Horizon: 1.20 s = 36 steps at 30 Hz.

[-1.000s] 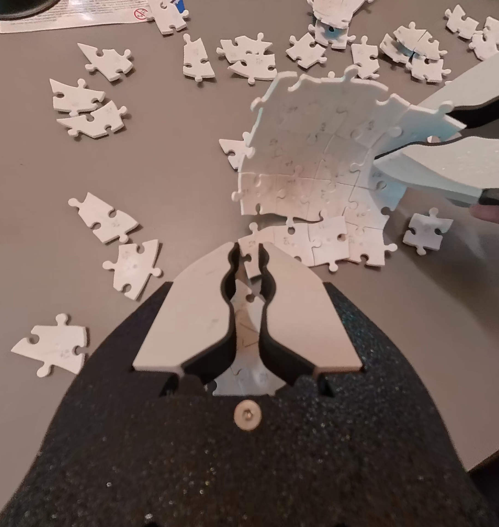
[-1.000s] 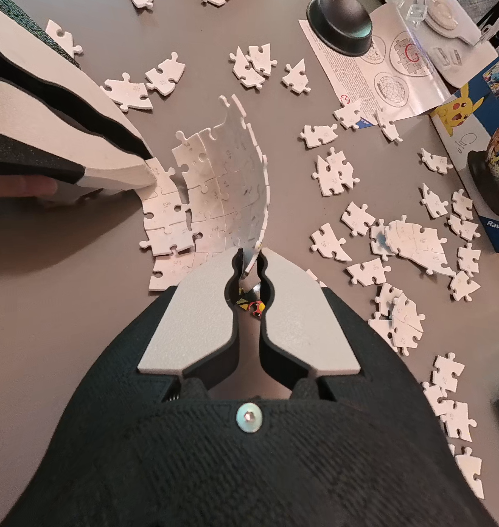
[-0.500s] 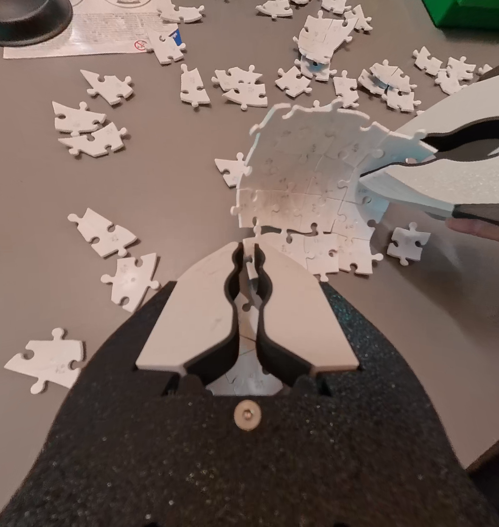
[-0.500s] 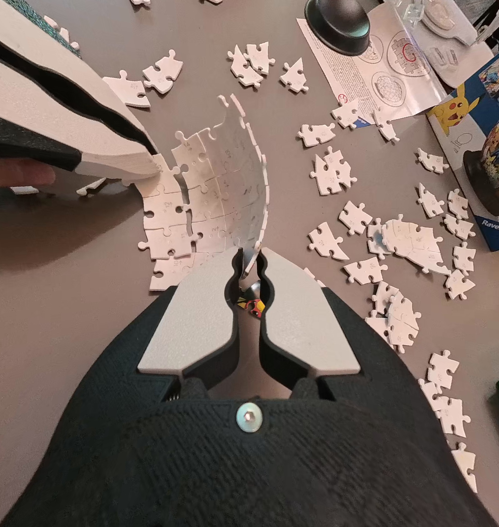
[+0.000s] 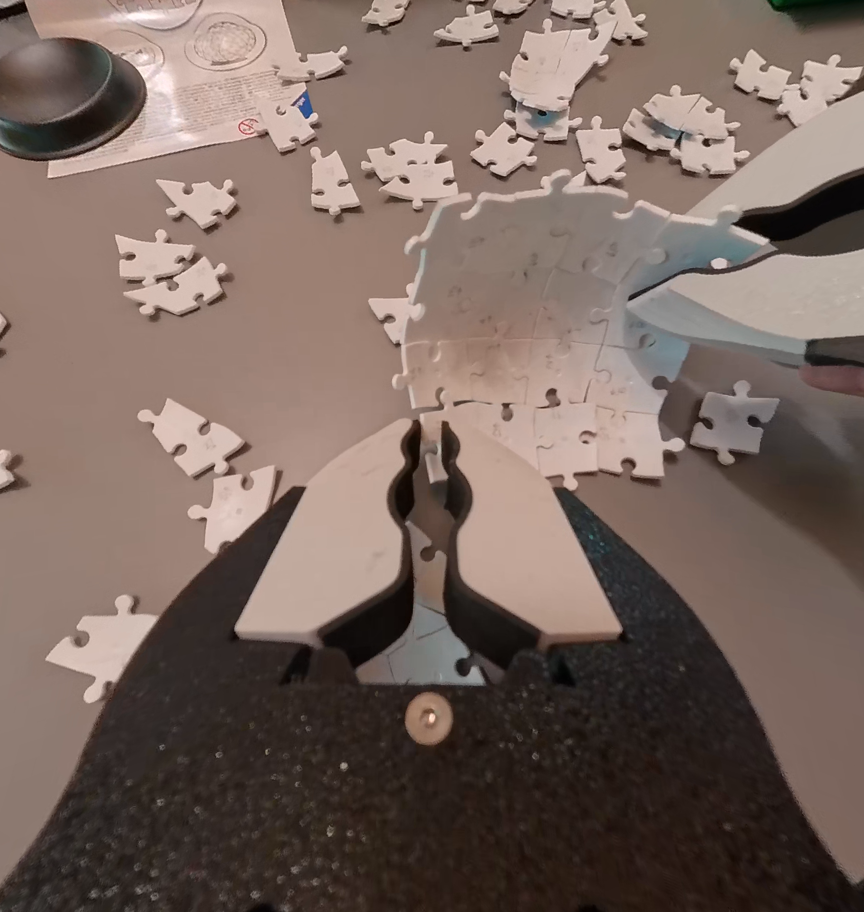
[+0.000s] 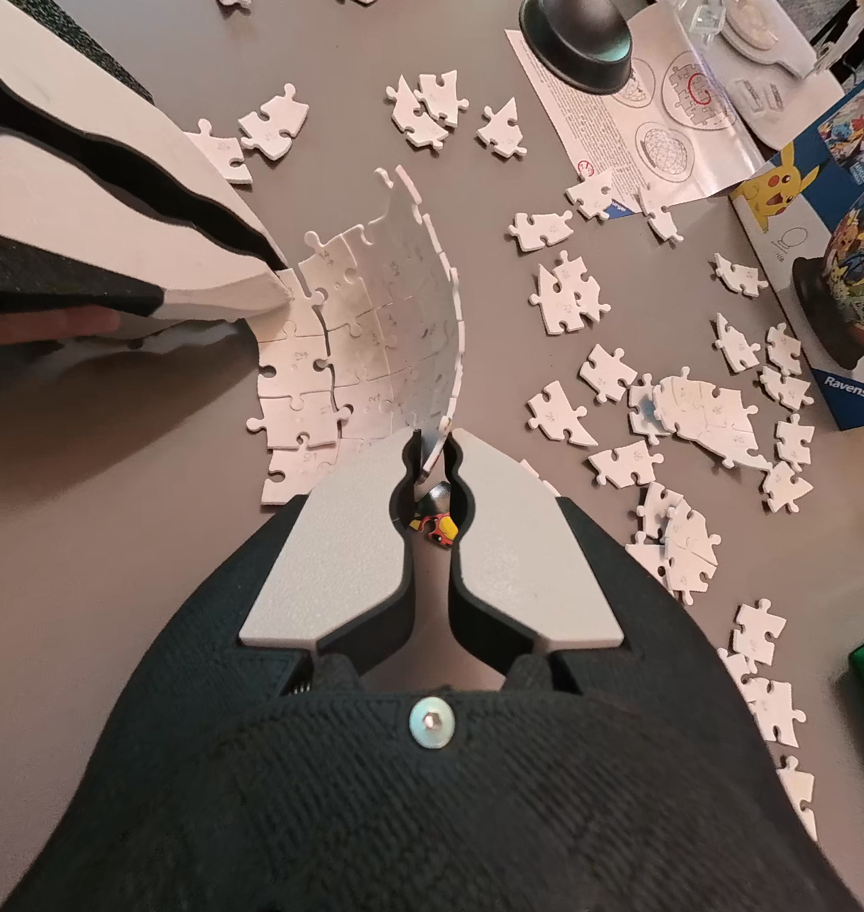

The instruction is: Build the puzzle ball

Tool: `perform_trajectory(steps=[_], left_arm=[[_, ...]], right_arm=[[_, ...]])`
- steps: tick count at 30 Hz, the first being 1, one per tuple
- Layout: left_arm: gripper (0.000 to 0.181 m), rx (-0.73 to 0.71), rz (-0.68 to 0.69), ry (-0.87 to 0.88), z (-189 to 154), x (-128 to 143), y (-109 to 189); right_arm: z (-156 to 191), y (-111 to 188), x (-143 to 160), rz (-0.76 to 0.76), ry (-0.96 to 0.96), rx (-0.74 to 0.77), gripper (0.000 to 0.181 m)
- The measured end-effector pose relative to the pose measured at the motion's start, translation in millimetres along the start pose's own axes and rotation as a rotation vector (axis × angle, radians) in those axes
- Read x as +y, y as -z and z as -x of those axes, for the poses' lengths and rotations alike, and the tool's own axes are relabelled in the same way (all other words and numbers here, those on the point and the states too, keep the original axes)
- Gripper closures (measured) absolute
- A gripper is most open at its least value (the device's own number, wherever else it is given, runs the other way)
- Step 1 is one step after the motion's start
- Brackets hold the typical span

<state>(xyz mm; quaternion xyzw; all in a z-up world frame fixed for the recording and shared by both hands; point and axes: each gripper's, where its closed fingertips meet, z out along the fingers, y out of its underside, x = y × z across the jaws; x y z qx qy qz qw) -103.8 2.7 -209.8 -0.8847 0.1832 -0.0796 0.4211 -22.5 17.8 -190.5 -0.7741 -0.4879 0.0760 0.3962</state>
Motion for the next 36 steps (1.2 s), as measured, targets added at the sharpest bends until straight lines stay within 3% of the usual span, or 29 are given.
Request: perform_trajectory(steps=[11,18,20,23,27,36], left_arm=[[0.173,-0.111,0.031,-0.069,6,4,-2],[0.161,-0.163,0.003,-0.13,5,-1,6],[0.166,-0.136,-0.04,-0.214,-9,-8,10],[0.177,-0.101,0.005,-0.303,-24,-3,8],[0.177,-0.028,0.084,-0.292,-35,13,0],[0.18,-0.034,0.097,-0.277,-34,11,-5]], right_arm=[[1,0,-2,0.002,0.009,0.009,0.173],[0,0,-1,0.004,0.004,0.006,0.173],[0,0,0,0.005,0.002,0.006,0.173],[0,0,0,0.006,0.0,0.005,0.172],[1,1,0,0.007,0.005,0.006,0.173],[1,1,-1,0.007,0.011,0.006,0.173]])
